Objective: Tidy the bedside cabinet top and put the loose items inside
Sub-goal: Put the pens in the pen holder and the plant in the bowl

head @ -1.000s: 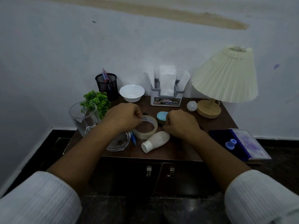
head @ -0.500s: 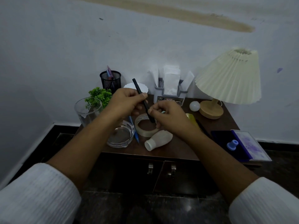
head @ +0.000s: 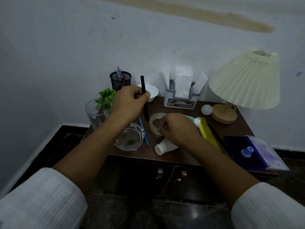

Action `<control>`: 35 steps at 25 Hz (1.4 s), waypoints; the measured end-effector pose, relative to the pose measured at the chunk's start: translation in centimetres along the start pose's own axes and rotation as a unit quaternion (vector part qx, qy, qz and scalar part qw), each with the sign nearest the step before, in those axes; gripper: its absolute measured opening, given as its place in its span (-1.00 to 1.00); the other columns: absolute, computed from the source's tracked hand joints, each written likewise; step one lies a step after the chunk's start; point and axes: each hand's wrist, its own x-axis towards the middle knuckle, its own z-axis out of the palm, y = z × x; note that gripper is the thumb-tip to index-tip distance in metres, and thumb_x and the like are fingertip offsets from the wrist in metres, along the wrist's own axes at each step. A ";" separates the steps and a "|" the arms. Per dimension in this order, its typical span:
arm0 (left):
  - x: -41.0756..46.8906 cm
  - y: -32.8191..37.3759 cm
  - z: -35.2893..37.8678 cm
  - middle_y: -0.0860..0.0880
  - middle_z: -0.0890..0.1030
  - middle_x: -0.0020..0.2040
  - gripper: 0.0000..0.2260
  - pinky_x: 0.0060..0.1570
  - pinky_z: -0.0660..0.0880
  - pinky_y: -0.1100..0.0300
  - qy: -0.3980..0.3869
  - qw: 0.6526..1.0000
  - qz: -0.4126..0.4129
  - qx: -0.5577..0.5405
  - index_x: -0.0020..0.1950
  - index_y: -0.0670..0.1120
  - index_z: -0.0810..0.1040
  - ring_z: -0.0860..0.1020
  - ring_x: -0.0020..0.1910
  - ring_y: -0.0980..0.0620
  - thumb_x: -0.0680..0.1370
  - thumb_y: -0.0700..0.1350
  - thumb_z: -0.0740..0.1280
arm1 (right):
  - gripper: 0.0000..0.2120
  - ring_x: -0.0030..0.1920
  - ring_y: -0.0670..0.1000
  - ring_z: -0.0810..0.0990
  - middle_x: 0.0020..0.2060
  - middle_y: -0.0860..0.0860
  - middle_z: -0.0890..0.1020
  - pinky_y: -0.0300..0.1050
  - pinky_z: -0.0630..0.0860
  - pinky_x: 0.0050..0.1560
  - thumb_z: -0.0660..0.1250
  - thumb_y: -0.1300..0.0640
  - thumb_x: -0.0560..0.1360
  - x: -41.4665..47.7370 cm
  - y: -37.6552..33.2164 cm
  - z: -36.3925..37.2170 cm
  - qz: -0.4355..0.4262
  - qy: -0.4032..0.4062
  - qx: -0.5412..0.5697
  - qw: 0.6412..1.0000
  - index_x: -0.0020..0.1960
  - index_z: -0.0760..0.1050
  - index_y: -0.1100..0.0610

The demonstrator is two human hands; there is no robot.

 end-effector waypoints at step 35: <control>2.8 1.4 -3.7 -0.01 0.68 -0.13 -0.79 -0.04 0.65 -0.12 0.097 0.990 0.024 -0.098 0.12 0.08 0.69 0.68 -0.10 -0.03 0.51 0.01 0.42 | -0.83 -0.23 0.11 0.65 -0.12 0.33 0.65 -0.01 0.65 -0.24 0.41 0.38 0.49 1.2 -2.8 -3.8 0.110 0.025 0.546 0.830 0.06 0.56 0.24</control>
